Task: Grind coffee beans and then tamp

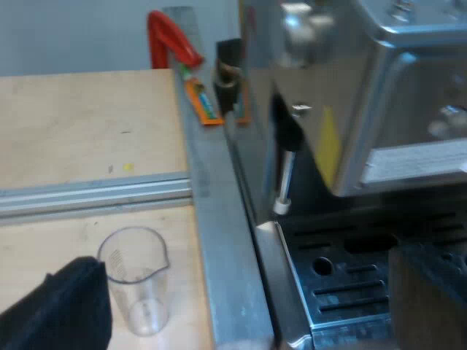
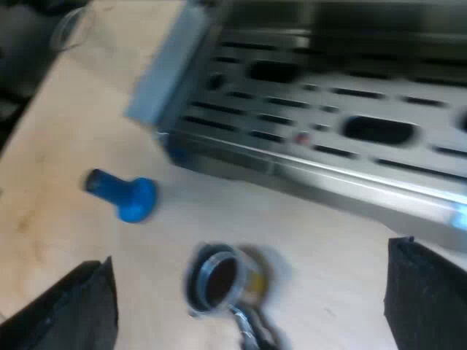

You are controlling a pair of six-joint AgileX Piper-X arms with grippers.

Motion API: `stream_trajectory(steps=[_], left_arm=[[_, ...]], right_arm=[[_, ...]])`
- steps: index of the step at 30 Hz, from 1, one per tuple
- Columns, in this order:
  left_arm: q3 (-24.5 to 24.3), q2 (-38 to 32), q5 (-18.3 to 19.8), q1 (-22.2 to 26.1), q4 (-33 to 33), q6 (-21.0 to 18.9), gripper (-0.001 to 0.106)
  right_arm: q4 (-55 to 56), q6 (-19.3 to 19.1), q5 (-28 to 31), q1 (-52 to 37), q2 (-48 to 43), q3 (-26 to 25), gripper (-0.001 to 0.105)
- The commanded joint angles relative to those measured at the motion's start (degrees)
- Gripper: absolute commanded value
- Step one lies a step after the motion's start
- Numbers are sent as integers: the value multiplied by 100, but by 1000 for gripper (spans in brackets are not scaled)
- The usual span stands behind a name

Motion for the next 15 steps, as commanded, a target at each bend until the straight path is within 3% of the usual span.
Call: stream_trajectory(steps=[1, 15], left_arm=[[-39, 136, -35, 34, -130, -98, 79], [-39, 339, -35, 166, 73, -98, 79]], right_arm=[[574, -212, -86, -625, -242, -57, 76], [2166, -1907, -32, -3153, -943, -57, 76]])
